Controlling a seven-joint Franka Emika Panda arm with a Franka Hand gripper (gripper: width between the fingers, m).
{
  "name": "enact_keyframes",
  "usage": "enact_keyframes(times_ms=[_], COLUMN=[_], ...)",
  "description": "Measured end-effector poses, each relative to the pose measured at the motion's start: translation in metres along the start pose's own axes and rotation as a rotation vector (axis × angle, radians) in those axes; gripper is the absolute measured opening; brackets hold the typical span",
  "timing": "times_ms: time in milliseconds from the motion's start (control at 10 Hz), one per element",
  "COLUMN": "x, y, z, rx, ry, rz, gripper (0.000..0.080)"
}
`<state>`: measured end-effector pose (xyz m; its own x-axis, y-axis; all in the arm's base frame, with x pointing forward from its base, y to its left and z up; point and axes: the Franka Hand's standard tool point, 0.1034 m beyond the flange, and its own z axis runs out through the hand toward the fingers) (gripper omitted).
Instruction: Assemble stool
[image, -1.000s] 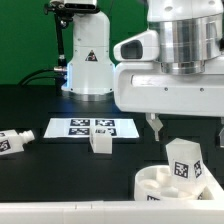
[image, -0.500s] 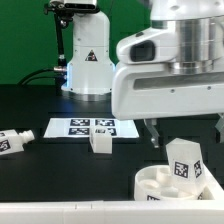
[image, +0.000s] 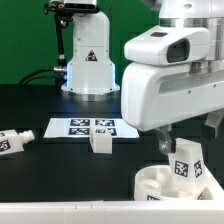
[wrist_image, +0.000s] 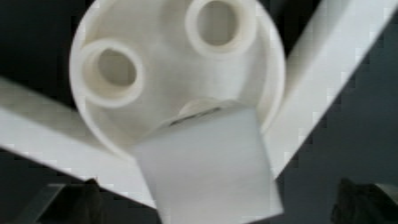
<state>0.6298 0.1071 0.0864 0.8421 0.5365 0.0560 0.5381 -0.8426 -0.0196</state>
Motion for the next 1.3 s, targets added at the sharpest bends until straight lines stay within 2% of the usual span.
enact_keyframes(times_ms=[200,300,400,500,600,800,1000,1200,1300], x=[0.0041,0.0036,0.0033,0.0033,0.0032,0.0032,0.0031,0.0048,0.0051], y=[0.0006,0.0011,0.0013,0.0012,0.0011,0.0009,0.0019,0.0016,-0.0009], z=[0.0104,0.0107,0.0112,0.0115,0.0117,0.0119,0.0127,0.0131,0.0135], rx=[-0.019,-0.018,-0.017,-0.016,-0.014,-0.012,-0.005,0.051,0.042], ry=[0.027,0.026,0.026,0.026,0.027,0.027,0.023,0.037,0.031], rz=[0.003,0.021,0.060,0.123,0.199,0.319,0.575,0.979,1.044], gripper=[0.0648,0.0648,0.0562,0.0426,0.0341,0.0341,0.0341,0.0341,0.0341])
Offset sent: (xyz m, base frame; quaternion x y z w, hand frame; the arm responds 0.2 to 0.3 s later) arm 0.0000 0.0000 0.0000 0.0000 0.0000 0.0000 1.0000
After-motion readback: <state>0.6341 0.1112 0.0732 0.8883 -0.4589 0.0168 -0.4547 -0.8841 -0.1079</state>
